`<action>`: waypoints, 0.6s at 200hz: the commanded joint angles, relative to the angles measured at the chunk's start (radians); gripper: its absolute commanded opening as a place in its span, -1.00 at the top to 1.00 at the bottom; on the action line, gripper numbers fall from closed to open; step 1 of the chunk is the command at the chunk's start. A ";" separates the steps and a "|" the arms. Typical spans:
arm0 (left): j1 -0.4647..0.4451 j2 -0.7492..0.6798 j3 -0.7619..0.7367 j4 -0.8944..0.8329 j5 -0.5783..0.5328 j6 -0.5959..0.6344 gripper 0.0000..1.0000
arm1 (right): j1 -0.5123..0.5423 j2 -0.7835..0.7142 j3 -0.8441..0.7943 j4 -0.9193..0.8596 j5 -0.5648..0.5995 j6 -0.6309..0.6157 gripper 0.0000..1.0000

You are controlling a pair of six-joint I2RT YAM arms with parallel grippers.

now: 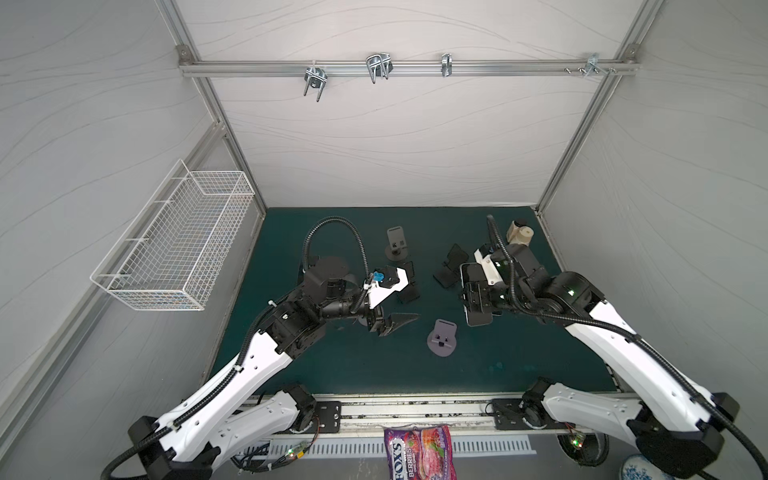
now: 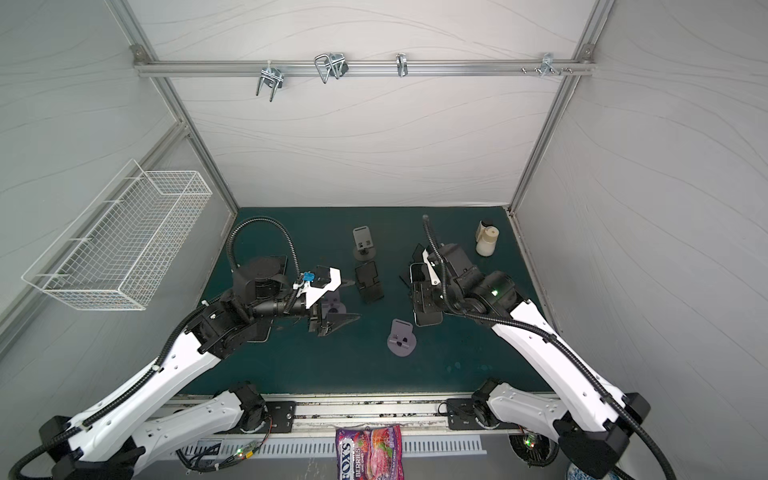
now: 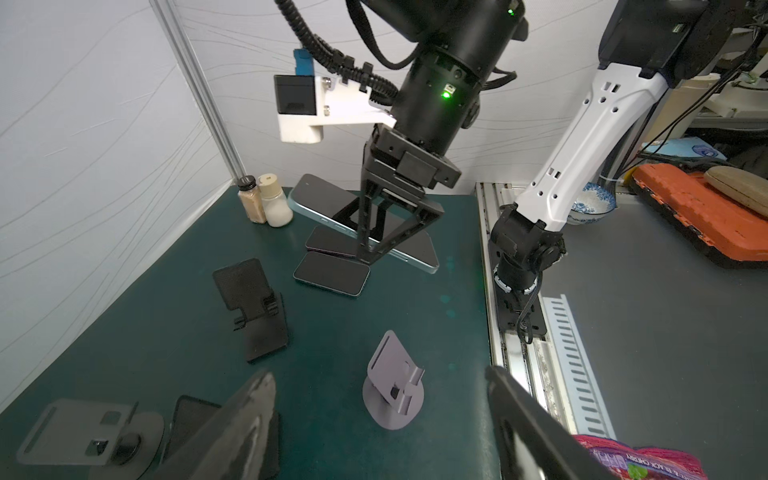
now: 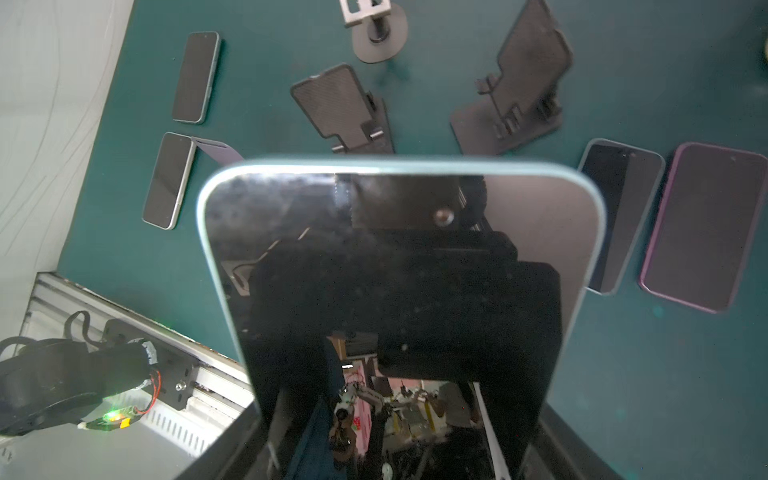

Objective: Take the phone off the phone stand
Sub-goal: 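Lift the phone off the stand with the right gripper while the left moves inward, then carry the phone toward the robot and lower it to the table with the right gripper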

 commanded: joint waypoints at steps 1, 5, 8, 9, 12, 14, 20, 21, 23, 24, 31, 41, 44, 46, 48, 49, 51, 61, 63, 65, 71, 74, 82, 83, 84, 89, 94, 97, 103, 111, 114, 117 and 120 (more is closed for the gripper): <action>-0.030 0.037 0.071 0.110 -0.006 0.015 -0.61 | 0.006 -0.048 -0.003 -0.073 0.043 0.038 0.01; -0.036 0.045 0.077 0.111 -0.005 0.020 -0.62 | 0.006 -0.054 -0.003 -0.082 0.046 0.040 0.01; -0.039 0.050 0.081 0.111 -0.005 0.022 -0.62 | 0.006 -0.057 -0.003 -0.086 0.047 0.041 0.01; -0.041 0.052 0.081 0.111 -0.005 0.024 -0.62 | 0.007 -0.059 -0.003 -0.088 0.049 0.042 0.01; -0.043 0.057 0.083 0.112 -0.005 0.027 -0.62 | 0.006 -0.061 -0.003 -0.092 0.051 0.042 0.01; -0.045 0.059 0.085 0.112 -0.005 0.030 -0.62 | 0.007 -0.063 -0.002 -0.094 0.052 0.043 0.01; -0.051 0.068 0.089 0.111 -0.007 0.035 -0.62 | 0.007 -0.068 -0.003 -0.103 0.056 0.045 0.01; -0.052 0.069 0.089 0.111 -0.007 0.036 -0.62 | 0.007 -0.068 -0.002 -0.105 0.057 0.045 0.01; -0.055 0.071 0.090 0.112 -0.007 0.037 -0.62 | 0.005 -0.071 -0.002 -0.108 0.057 0.046 0.01; -0.056 0.073 0.091 0.113 -0.007 0.037 -0.62 | 0.005 -0.071 -0.002 -0.110 0.058 0.046 0.01; -0.060 0.081 0.091 0.116 -0.008 0.039 -0.62 | 0.006 -0.075 0.000 -0.116 0.060 0.047 0.01; -0.068 0.089 0.090 0.125 -0.010 0.037 -0.62 | 0.005 -0.079 0.002 -0.126 0.065 0.047 0.01; -0.070 0.091 0.090 0.128 -0.010 0.038 -0.62 | 0.004 -0.080 0.003 -0.129 0.065 0.049 0.01; -0.071 0.093 0.090 0.130 -0.011 0.036 -0.62 | 0.005 -0.081 0.004 -0.130 0.066 0.049 0.01; -0.074 0.094 0.088 0.132 -0.012 0.036 -0.62 | 0.004 -0.081 0.004 -0.131 0.065 0.049 0.01; -0.074 0.094 0.087 0.134 -0.012 0.036 -0.62 | 0.005 -0.082 0.003 -0.132 0.066 0.050 0.01; -0.076 0.095 0.087 0.137 -0.012 0.036 -0.62 | 0.005 -0.082 0.003 -0.134 0.068 0.049 0.01; -0.082 0.103 0.083 0.148 -0.013 0.034 -0.62 | 0.004 -0.085 0.004 -0.141 0.069 0.051 0.01; -0.083 0.103 0.083 0.150 -0.013 0.034 -0.62 | 0.005 -0.086 0.004 -0.142 0.070 0.051 0.01; -0.085 0.106 0.083 0.152 -0.013 0.033 -0.61 | 0.005 -0.087 0.003 -0.143 0.069 0.053 0.01; -0.090 0.110 0.081 0.156 -0.013 0.033 -0.62 | 0.005 -0.088 0.003 -0.146 0.070 0.055 0.01; -0.092 0.112 0.081 0.157 -0.013 0.033 -0.61 | 0.004 -0.089 0.004 -0.147 0.070 0.057 0.01; -0.096 0.120 0.082 0.161 -0.013 0.034 -0.62 | 0.004 -0.090 0.004 -0.153 0.070 0.059 0.01; -0.097 0.121 0.082 0.161 -0.013 0.035 -0.62 | 0.005 -0.091 0.003 -0.154 0.070 0.059 0.01; -0.097 0.122 0.082 0.161 -0.013 0.035 -0.62 | 0.004 -0.092 0.004 -0.153 0.070 0.059 0.01; -0.100 0.127 0.084 0.160 -0.013 0.037 -0.62 | 0.004 -0.094 0.002 -0.158 0.070 0.062 0.01; -0.104 0.131 0.087 0.162 -0.014 0.039 -0.62 | 0.004 -0.097 0.002 -0.160 0.070 0.064 0.01; -0.105 0.134 0.089 0.162 -0.014 0.038 -0.62 | 0.005 -0.097 0.001 -0.160 0.072 0.065 0.01; -0.108 0.139 0.091 0.164 -0.015 0.040 -0.62 | 0.005 -0.100 -0.001 -0.165 0.072 0.068 0.01; -0.111 0.144 0.092 0.169 -0.015 0.041 -0.61 | 0.006 -0.104 -0.005 -0.169 0.074 0.071 0.01; -0.111 0.147 0.095 0.170 -0.014 0.041 -0.62 | 0.006 -0.106 -0.008 -0.172 0.075 0.074 0.01; -0.111 0.150 0.096 0.171 -0.014 0.040 -0.62 | 0.006 -0.108 -0.009 -0.173 0.074 0.075 0.01; -0.112 0.152 0.097 0.172 -0.013 0.041 -0.62 | 0.006 -0.109 -0.011 -0.175 0.075 0.077 0.01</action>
